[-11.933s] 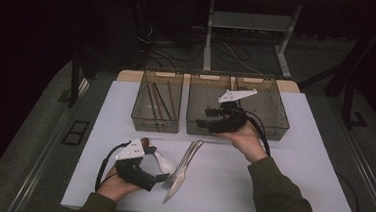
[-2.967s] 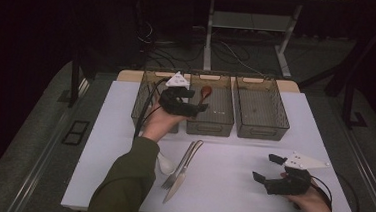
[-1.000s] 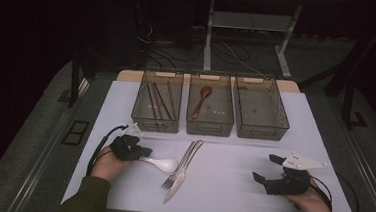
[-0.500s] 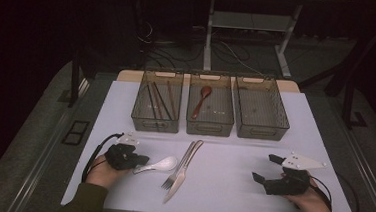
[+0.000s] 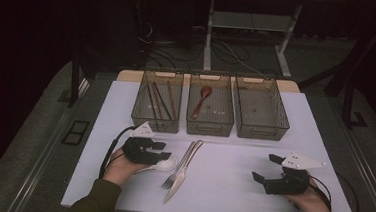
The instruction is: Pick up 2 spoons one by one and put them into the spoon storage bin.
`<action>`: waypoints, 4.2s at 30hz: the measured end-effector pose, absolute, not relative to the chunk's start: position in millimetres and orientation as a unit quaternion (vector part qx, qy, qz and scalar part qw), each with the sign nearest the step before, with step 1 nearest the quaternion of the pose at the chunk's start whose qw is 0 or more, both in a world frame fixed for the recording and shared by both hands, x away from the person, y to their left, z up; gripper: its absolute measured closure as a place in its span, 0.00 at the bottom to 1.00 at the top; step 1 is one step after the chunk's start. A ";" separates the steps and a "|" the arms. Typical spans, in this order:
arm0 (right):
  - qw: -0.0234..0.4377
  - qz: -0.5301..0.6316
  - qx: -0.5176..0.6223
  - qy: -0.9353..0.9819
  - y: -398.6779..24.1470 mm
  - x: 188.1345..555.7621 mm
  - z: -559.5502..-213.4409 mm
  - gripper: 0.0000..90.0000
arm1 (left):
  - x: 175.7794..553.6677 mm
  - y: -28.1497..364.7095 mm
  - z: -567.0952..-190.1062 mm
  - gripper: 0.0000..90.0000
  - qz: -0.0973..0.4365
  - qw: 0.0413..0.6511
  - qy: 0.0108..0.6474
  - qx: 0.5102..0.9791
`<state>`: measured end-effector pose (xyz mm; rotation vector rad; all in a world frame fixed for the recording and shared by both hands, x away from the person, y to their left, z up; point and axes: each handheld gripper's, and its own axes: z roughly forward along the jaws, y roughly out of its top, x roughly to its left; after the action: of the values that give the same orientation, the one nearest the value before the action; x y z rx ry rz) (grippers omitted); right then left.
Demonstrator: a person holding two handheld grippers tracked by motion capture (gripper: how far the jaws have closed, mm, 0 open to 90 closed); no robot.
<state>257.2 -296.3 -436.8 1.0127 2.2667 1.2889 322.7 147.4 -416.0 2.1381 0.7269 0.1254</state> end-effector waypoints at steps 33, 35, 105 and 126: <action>0.174 0.454 0.348 0.801 -296.7 256.2 -436.5 0.12 | 315.0 135.5 -439.9 0.57 0.022 0.348 0.252 0.902; 0.173 0.453 0.350 0.801 -296.7 255.9 -436.4 0.12 | 314.2 135.3 -440.3 0.61 0.015 0.351 0.251 0.902; 0.134 0.464 0.366 0.796 -286.1 254.9 -437.8 0.12 | 331.7 119.4 -403.1 0.92 0.073 0.398 0.267 0.875; 0.136 0.464 0.359 0.798 -287.8 254.5 -437.8 0.05 | 366.4 89.2 -366.0 0.92 0.100 0.431 0.270 0.855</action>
<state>254.5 -287.8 -437.8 1.0386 2.3119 1.3433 366.4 89.2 -366.0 2.1335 0.6725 0.2502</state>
